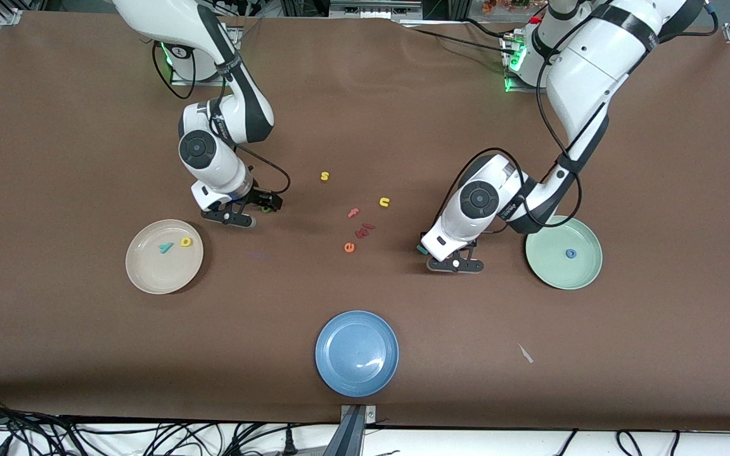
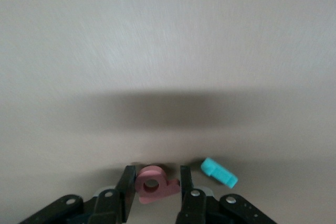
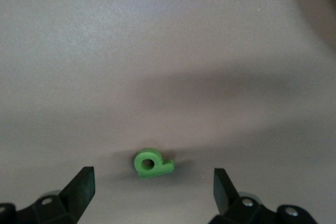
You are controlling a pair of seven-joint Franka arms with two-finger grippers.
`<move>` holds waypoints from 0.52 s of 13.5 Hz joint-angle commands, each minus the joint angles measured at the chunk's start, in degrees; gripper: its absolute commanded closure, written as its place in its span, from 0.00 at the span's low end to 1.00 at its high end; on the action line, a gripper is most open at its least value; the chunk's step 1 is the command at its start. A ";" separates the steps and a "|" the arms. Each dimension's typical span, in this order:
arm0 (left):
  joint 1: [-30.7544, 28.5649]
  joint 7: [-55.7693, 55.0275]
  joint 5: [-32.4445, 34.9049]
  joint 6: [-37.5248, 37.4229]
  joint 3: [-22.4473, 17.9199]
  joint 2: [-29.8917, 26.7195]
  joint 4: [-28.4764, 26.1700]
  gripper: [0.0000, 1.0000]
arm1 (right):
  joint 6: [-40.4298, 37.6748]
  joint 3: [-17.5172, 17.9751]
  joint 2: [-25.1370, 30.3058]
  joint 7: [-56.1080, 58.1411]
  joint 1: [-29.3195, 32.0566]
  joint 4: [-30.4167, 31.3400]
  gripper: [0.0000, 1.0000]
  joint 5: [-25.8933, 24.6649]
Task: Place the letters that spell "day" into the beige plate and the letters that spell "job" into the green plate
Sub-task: 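Grasp the green letter with the right gripper while the left gripper places the pink p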
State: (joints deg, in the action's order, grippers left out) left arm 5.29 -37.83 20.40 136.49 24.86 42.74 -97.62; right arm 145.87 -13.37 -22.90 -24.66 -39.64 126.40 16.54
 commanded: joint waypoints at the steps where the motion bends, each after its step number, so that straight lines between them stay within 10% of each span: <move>1: -3.34 -0.58 2.01 -2.72 0.45 -4.67 -0.29 0.79 | 1.26 -0.08 0.05 0.84 -0.62 1.22 0.00 -0.10; 7: -12.30 12.05 0.96 -10.96 0.89 -11.79 -0.29 0.77 | 1.17 -0.08 -1.88 4.27 -0.62 0.87 0.10 -0.19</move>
State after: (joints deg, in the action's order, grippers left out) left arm -4.27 -30.41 20.41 129.63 25.03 34.40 -96.73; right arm 145.90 -13.36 -24.42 -21.42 -39.91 126.88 16.51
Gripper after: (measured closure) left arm 0.639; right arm 0.035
